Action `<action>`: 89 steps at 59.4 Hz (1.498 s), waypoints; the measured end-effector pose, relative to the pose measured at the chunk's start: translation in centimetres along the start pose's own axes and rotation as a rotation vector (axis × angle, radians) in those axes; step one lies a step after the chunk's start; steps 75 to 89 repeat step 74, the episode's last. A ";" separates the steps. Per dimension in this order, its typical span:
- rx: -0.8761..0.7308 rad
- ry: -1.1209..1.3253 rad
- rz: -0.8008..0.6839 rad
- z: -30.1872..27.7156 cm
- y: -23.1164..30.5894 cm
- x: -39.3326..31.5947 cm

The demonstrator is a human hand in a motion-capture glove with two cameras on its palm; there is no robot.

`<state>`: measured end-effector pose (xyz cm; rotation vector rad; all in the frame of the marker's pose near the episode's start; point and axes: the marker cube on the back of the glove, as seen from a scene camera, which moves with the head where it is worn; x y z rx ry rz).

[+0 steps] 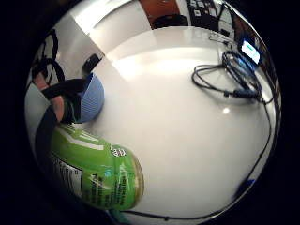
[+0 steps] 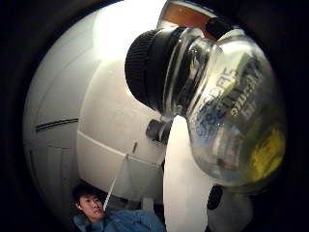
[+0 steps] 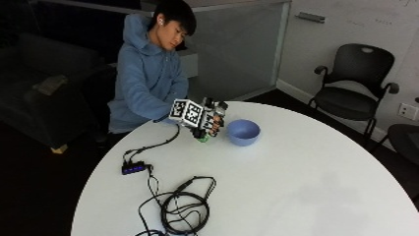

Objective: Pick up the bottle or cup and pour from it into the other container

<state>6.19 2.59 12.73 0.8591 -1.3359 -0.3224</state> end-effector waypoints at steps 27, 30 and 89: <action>-0.548 0.653 0.197 2.0 -6.5 -5.2; -0.580 0.724 0.206 2.4 -6.8 -5.8; -1.007 1.347 0.120 5.8 -8.6 -8.8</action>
